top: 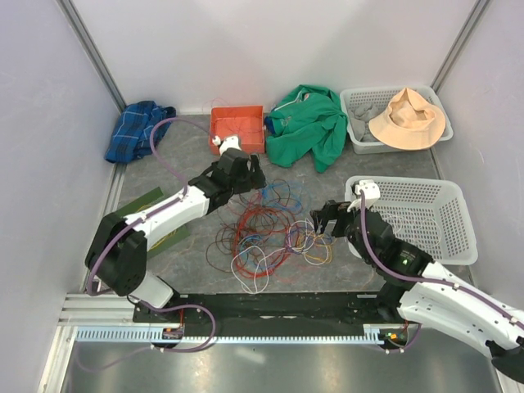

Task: Untangle the cables

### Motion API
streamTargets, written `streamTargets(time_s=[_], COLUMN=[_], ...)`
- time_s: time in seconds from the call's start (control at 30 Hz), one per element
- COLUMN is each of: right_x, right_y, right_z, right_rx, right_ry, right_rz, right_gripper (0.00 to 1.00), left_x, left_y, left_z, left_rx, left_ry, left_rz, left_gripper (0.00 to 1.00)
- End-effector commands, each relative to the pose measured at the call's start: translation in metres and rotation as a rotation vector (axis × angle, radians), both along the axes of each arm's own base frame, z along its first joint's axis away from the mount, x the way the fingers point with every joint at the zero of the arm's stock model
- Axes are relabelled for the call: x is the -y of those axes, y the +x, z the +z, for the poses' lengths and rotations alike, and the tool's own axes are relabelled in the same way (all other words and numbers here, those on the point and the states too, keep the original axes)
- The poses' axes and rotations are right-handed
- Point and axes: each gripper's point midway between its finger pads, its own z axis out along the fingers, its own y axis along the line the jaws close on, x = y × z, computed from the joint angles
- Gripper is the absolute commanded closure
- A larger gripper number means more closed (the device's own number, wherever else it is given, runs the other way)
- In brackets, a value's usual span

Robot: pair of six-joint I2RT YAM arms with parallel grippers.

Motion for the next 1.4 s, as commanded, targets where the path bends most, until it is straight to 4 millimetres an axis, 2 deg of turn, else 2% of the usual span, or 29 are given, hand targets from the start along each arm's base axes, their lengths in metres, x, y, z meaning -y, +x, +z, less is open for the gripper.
streamTargets(time_s=[0.0,0.1,0.17,0.2,0.37,0.43,0.47,0.5,0.57,0.6,0.73,0.77,0.87,0.9,0.97,1.03,1.1,1.13,1.2,1.23,1.3,1.33,1.37], right_x=[-0.005,-0.003,0.001,0.002,0.012,0.014,0.015,0.015,0.015,0.015,0.016,0.015,0.013,0.012,0.007,0.000,-0.006,-0.008,-0.017,-0.020,-0.031,-0.035,-0.042], right_y=[-0.002,-0.005,-0.007,-0.007,-0.011,-0.011,-0.011,-0.011,-0.011,-0.012,-0.012,-0.011,-0.011,-0.011,-0.010,-0.010,-0.008,-0.008,-0.007,-0.006,-0.005,-0.004,-0.006], right_z=[0.011,0.011,0.012,0.013,0.015,0.015,0.015,0.015,0.014,0.013,0.012,0.013,0.013,0.012,0.014,0.016,0.020,0.022,0.031,0.035,0.049,0.055,0.061], right_rx=[0.020,0.016,0.017,0.019,0.022,0.022,0.022,0.022,0.017,0.016,0.016,0.017,0.015,0.015,0.016,0.015,0.019,0.021,0.035,0.042,0.068,0.077,0.085], right_ry=[0.096,0.109,0.113,0.113,0.111,0.110,0.107,0.106,0.101,0.100,0.096,0.098,0.098,0.098,0.103,0.110,0.115,0.117,0.131,0.138,0.159,0.166,0.178], right_rz=[0.009,0.010,0.001,-0.002,-0.026,-0.034,-0.034,-0.033,-0.035,-0.034,-0.033,-0.035,-0.027,-0.022,-0.005,0.020,0.037,0.047,0.076,0.088,0.133,0.147,0.181], right_gripper=[0.02,0.02,0.02,0.02,0.02,0.02,0.02,0.02,0.02,0.02,0.02,0.02,0.02,0.02,0.02,0.02,0.02,0.02,0.02,0.02,0.02,0.02,0.02], left_x=[-0.013,-0.011,-0.007,-0.007,0.002,0.002,0.003,0.004,0.007,0.008,0.005,0.004,0.001,-0.002,-0.004,-0.008,-0.010,-0.008,-0.004,0.001,0.006,0.012,0.015], left_y=[-0.026,-0.031,-0.027,-0.026,-0.013,-0.009,-0.005,-0.003,0.001,0.002,0.004,0.004,0.000,-0.004,-0.008,-0.018,-0.027,-0.031,-0.037,-0.042,-0.048,-0.052,-0.055], left_z=[-0.035,-0.064,-0.071,-0.082,-0.099,-0.109,-0.108,-0.108,-0.099,-0.094,-0.048,-0.023,0.028,0.064,0.109,0.166,0.203,0.228,0.253,0.279,0.293,0.307,0.310], left_rx=[-0.095,-0.157,-0.160,-0.178,-0.188,-0.202,-0.194,-0.194,-0.172,-0.161,-0.073,-0.025,0.073,0.147,0.240,0.354,0.420,0.455,0.486,0.524,0.530,0.544,0.541], left_ry=[0.031,0.057,0.053,0.064,0.076,0.091,0.092,0.093,0.084,0.080,0.054,0.038,0.011,-0.031,-0.073,-0.130,-0.169,-0.192,-0.213,-0.240,-0.254,-0.281,-0.292], left_rz=[0.004,-0.008,-0.011,-0.010,-0.011,-0.005,-0.002,-0.002,-0.005,-0.008,-0.016,-0.024,-0.045,-0.048,-0.060,-0.083,-0.104,-0.135,-0.175,-0.219,-0.260,-0.299,-0.317], left_gripper=[0.04,0.10,0.12,0.13,0.25,0.36,0.41,0.61,0.82,0.98,0.98,0.98,0.98,0.98,0.98,0.98,0.98,0.98,0.98,0.98,0.98,0.98,0.98])
